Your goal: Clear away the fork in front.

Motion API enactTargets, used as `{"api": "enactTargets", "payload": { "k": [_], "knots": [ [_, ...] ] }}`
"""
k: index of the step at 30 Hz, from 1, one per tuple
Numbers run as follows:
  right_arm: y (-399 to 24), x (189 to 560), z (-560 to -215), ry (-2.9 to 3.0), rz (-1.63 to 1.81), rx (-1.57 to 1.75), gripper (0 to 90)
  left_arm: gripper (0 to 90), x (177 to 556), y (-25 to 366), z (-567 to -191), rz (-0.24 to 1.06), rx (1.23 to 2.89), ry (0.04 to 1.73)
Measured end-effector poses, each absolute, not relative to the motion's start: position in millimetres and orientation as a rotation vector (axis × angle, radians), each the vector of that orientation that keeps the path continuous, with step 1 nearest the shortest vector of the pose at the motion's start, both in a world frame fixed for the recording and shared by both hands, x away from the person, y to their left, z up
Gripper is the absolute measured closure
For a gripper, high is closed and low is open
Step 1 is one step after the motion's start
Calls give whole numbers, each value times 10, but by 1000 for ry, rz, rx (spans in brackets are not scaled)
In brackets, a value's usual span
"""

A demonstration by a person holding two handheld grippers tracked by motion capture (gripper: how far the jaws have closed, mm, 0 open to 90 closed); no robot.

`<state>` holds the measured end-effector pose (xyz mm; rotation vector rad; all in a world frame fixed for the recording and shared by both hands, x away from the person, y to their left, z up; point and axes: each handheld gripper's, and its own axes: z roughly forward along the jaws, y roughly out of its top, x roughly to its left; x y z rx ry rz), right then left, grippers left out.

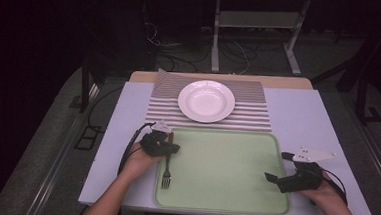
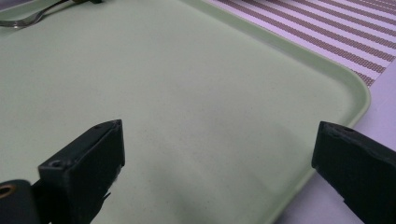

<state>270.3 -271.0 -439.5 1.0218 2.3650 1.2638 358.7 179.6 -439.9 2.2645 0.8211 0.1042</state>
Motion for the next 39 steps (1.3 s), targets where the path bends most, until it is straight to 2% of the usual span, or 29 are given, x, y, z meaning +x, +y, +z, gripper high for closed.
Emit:
{"api": "enactTargets", "payload": {
  "k": [9, 13, 14, 15, 16, 18, 19, 20, 21, 23, 26, 27, 31, 32, 35, 36, 39],
  "knots": [
    [-2713, 2701, -4394, 2364, 1268, 1019, 26, 802, 3558, 1796, -4382, 101, 2254, 804],
    [-2719, 2700, -4394, 2365, 1269, 1016, 26, 685, 3505, 1803, -4301, 143, 2205, 784],
    [-2723, 2700, -4392, 2364, 1270, 1018, 26, 615, 3484, 1819, -4271, 147, 2189, 783],
    [-2723, 2700, -4392, 2364, 1270, 1018, 26, 615, 3469, 1830, -4255, 143, 2177, 788],
    [-2725, 2699, -4391, 2363, 1268, 1022, 26, 562, 3419, 1863, -4218, 141, 2151, 791],
    [-2726, 2698, -4390, 2363, 1268, 1021, 27, 541, 3381, 1887, -4201, 140, 2138, 787],
    [-2728, 2695, -4387, 2362, 1268, 1023, 26, 481, 3356, 1908, -4191, 128, 2130, 792],
    [-2728, 2695, -4387, 2362, 1268, 1023, 26, 481, 3339, 1925, -4186, 121, 2123, 791],
    [-2730, 2694, -4385, 2359, 1267, 1025, 26, 427, 3308, 1952, -4178, 116, 2110, 785],
    [-2732, 2695, -4384, 2358, 1268, 1022, 26, 410, 3264, 1995, -4164, 125, 2092, 775],
    [-2737, 2693, -4380, 2354, 1277, 1020, 26, 308, 3201, 2059, -4151, 136, 2060, 776],
    [-2737, 2693, -4380, 2354, 1277, 1020, 26, 308, 3185, 2074, -4149, 141, 2056, 777],
    [-2734, 2690, -4376, 2353, 1281, 1020, 26, 200, 3098, 2154, -4173, 173, 2053, 779],
    [-2731, 2689, -4376, 2354, 1281, 1019, 26, 138, 3065, 2176, -4190, 184, 2054, 784],
    [-2728, 2690, -4377, 2354, 1280, 1017, 26, 108, 3031, 2198, -4201, 196, 2050, 786],
    [-2724, 2691, -4377, 2353, 1281, 1017, 26, 32, 3011, 2208, -4209, 208, 2047, 797],
    [-2722, 2692, -4378, 2354, 1280, 1015, 27, 0, 3005, 2214, -4221, 206, 2049, 804]
  ]
}}
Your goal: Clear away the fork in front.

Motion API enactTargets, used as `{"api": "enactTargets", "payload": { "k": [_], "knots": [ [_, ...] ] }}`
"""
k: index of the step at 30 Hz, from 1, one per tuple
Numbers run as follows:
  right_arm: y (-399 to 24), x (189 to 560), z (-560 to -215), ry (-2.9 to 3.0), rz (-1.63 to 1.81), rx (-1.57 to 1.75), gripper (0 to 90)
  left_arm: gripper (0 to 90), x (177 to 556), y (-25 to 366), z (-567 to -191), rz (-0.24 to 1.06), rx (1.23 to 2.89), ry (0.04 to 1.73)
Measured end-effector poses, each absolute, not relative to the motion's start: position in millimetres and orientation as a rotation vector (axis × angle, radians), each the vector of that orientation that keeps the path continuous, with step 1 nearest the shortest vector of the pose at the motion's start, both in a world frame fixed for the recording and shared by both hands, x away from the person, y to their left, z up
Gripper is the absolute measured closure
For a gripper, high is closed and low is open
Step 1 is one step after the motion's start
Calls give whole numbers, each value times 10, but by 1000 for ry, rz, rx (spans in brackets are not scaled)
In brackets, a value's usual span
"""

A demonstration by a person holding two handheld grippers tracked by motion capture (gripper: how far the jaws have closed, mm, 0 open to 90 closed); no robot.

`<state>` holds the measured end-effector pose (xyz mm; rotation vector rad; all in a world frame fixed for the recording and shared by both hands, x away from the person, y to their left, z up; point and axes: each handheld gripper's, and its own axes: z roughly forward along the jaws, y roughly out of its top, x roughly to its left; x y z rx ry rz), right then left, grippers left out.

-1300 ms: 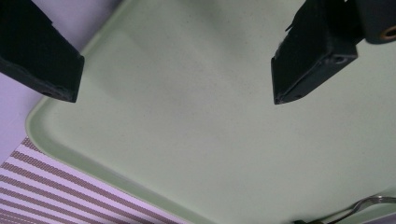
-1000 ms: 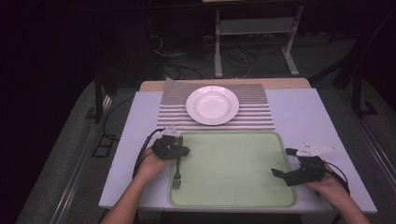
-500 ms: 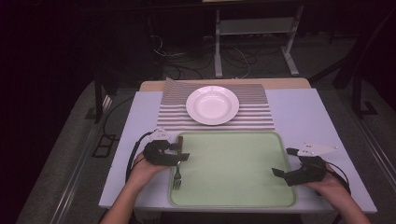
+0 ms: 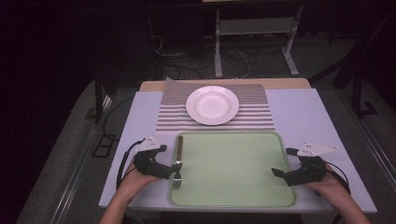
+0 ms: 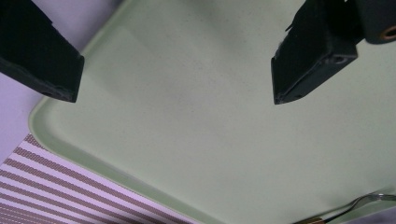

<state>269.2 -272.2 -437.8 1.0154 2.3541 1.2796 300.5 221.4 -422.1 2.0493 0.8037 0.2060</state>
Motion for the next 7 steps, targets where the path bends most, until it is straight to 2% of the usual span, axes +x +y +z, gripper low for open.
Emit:
{"api": "enactTargets", "payload": {
  "k": [7],
  "knots": [
    [-2732, 2686, -4376, 2353, 1280, 1021, 26, 0, 3018, 2229, -4226, 208, 2060, 794]
  ]
}}
